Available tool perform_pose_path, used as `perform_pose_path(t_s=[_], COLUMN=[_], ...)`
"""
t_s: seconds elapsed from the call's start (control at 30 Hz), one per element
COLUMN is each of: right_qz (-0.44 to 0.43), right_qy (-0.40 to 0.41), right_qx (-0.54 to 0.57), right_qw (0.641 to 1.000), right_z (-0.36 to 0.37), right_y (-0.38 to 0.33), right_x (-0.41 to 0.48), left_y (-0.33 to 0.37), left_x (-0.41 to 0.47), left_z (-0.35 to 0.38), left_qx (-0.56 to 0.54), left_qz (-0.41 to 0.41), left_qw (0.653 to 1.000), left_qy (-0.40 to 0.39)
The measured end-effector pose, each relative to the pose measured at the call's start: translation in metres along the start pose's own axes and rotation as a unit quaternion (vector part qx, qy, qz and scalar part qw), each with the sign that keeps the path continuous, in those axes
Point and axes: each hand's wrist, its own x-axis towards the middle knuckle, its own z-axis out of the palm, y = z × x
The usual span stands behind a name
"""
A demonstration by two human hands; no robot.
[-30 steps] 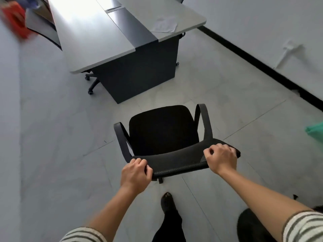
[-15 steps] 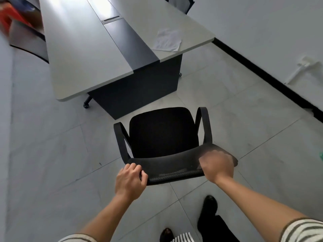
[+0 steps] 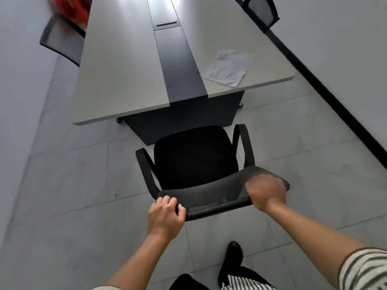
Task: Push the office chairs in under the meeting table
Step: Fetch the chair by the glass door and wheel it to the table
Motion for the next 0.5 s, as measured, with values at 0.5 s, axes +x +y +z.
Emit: perform_pose_path(t_s=[0.5], right_qz=[-0.018], right_qy=[-0.004], right_qx=[-0.008], right_qw=[1.000], right_z=[-0.013], right_y=[-0.014], right_x=[0.142], left_y=[0.015], left_x=[0.128], left_z=[-0.001], left_qx=[-0.013], left_qz=[-0.020], left_qw=[1.000], left_qy=[-0.012])
